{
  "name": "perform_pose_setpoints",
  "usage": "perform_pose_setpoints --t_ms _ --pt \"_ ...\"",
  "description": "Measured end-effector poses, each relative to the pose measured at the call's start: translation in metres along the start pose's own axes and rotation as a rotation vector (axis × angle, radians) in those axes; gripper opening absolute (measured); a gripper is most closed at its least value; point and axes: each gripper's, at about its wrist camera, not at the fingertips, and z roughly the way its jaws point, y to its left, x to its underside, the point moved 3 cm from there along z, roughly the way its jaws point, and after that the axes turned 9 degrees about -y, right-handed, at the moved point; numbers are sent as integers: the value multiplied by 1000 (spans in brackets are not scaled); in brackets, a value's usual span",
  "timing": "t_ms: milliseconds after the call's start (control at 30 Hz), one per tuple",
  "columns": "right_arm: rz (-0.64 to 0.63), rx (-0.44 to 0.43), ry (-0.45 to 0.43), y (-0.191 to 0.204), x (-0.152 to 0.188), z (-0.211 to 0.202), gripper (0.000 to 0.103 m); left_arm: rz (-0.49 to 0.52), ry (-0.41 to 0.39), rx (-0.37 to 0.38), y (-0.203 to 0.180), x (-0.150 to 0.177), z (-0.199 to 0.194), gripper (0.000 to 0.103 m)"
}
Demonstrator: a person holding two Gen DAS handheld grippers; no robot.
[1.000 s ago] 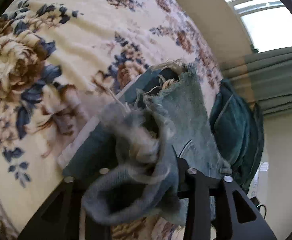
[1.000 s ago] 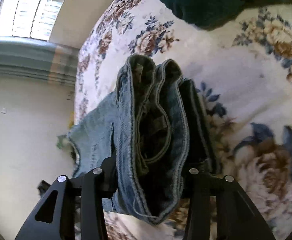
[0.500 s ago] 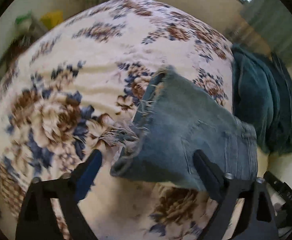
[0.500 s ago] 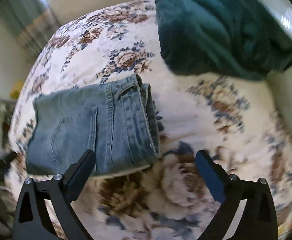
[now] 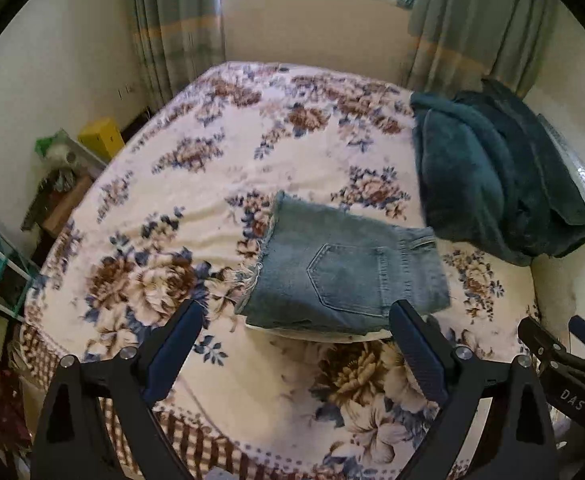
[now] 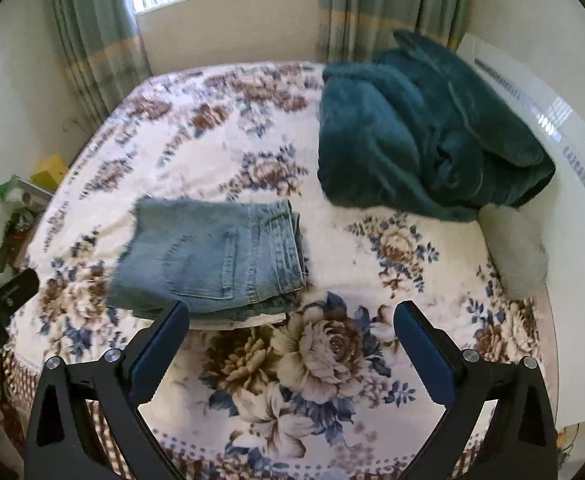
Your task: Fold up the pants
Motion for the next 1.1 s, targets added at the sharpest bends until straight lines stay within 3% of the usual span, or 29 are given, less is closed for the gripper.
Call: perform_pose_setpoints --t_ms 267,567,867,1100 --pt "-2 -39 -121 -10 13 -145 103 30 -133 -22 -5 10 -126 95" --pt "-41 -41 -196 -25 49 -273 103 29 -205 -20 -11 43 -238 95" --pt "-41 -16 -260 -31 58 -366 103 44 -252 -3 -8 49 -290 95" --pt "-37 -3 -305 -21 46 -392 103 49 -289 2 3 47 -312 95"
